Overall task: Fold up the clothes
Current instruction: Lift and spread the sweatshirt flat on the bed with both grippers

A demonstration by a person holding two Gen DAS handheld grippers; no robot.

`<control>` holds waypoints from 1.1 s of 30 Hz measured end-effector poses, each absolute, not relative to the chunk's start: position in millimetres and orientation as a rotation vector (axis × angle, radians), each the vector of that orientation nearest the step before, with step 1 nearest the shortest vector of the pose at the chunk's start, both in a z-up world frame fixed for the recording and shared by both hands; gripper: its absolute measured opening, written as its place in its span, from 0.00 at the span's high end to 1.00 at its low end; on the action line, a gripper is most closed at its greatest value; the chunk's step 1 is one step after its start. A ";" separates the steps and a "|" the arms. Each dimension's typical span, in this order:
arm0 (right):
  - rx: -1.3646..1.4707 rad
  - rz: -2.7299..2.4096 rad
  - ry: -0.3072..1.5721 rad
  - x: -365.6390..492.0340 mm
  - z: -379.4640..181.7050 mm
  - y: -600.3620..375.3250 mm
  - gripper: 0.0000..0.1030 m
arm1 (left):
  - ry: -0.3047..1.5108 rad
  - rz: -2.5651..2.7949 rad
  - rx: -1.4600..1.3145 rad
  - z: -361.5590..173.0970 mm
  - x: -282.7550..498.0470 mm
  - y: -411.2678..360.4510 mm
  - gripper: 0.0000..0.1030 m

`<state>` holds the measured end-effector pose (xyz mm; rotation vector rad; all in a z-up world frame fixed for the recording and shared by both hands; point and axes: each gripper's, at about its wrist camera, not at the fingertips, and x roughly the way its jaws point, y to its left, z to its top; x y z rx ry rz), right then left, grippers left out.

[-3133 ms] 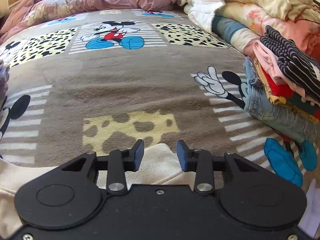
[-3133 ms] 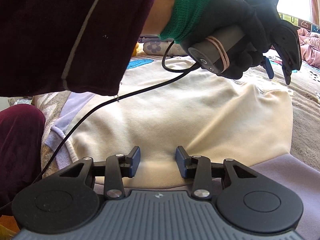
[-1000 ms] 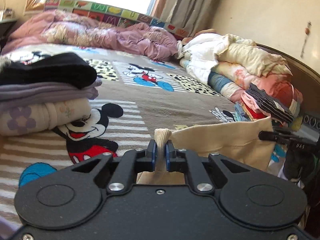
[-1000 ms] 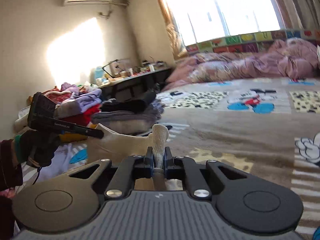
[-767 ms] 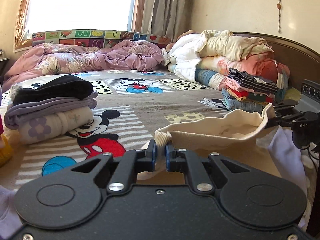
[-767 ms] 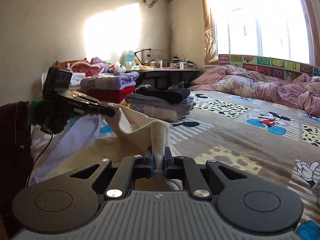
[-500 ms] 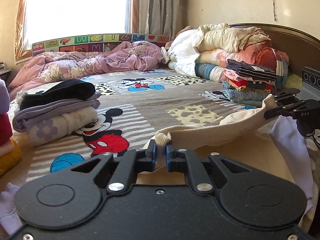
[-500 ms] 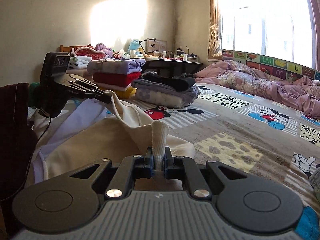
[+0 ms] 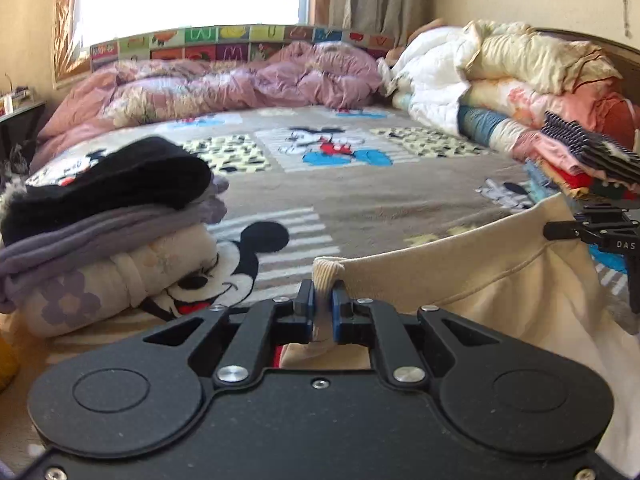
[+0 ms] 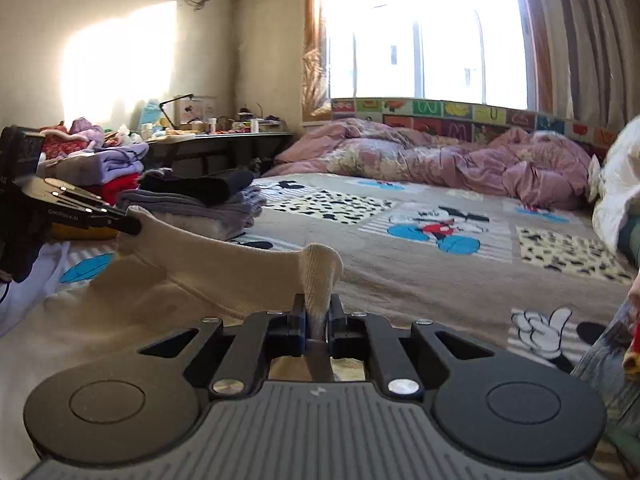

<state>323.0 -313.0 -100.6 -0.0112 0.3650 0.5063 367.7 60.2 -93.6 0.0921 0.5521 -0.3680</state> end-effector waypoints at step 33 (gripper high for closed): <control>-0.040 0.370 0.689 363.4 -134.4 -303.5 0.71 | 0.765 -0.334 -0.213 -109.9 399.8 78.0 0.81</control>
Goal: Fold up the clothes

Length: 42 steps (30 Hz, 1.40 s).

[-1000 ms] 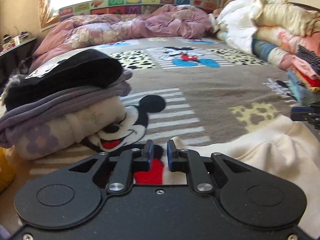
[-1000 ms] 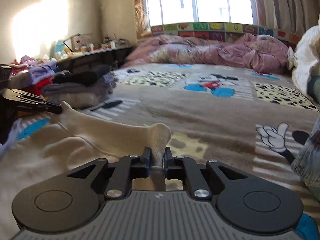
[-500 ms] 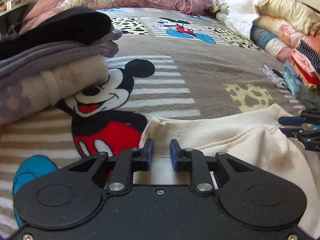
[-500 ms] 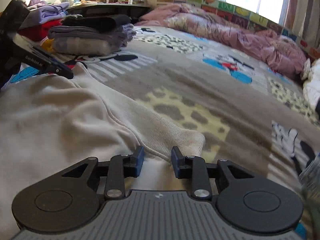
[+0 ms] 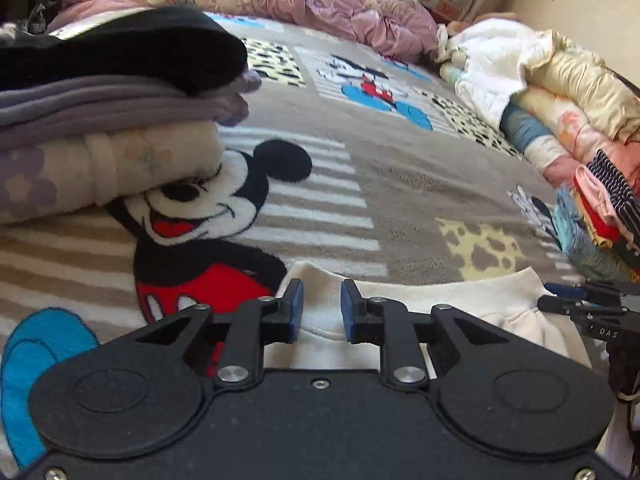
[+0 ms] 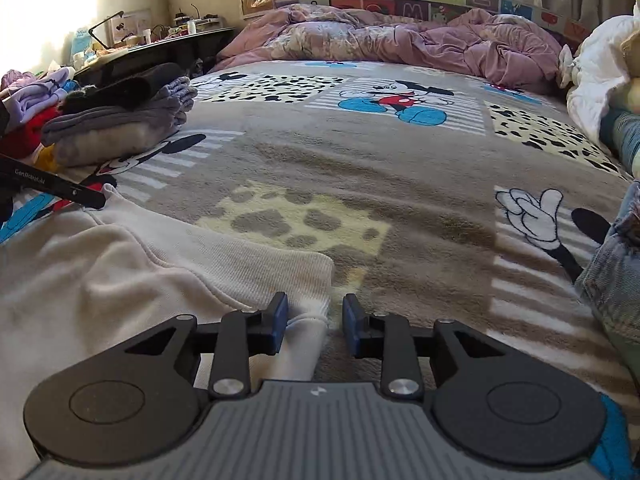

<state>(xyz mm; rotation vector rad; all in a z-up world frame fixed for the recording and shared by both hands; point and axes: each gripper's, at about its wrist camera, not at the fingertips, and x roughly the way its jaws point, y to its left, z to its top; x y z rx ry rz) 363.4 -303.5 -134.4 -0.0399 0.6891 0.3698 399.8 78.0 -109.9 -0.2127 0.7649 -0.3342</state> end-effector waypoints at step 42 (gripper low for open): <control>-0.304 0.558 0.497 16.2 -132.0 -152.3 0.60 | 0.520 -0.158 0.083 -97.1 67.7 -34.4 0.61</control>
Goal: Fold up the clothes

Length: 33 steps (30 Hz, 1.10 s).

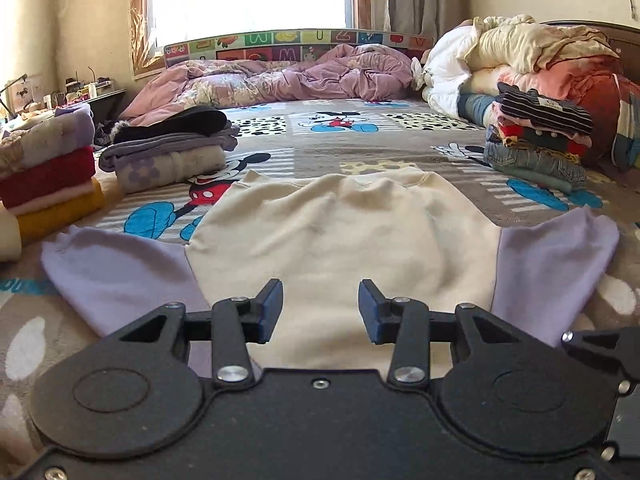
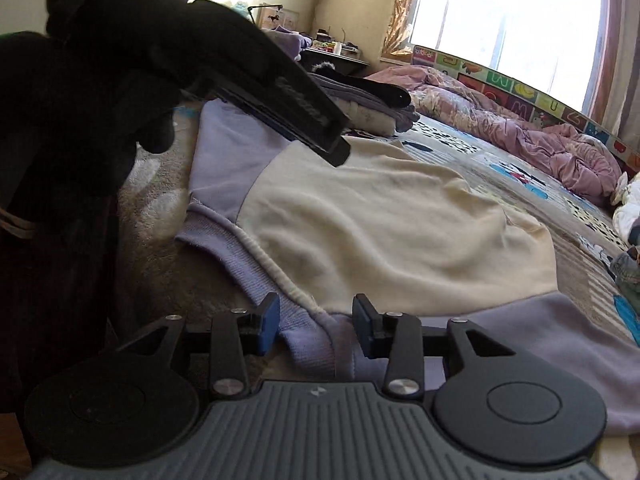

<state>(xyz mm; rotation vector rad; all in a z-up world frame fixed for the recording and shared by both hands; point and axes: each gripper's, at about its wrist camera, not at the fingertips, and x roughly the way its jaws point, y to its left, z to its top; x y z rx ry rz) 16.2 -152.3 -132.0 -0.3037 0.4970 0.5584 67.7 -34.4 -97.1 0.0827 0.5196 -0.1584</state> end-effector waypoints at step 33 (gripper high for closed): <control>0.258 -0.134 0.434 72.6 -149.8 -373.7 0.58 | 0.512 -0.294 0.269 -146.5 38.1 -79.3 0.58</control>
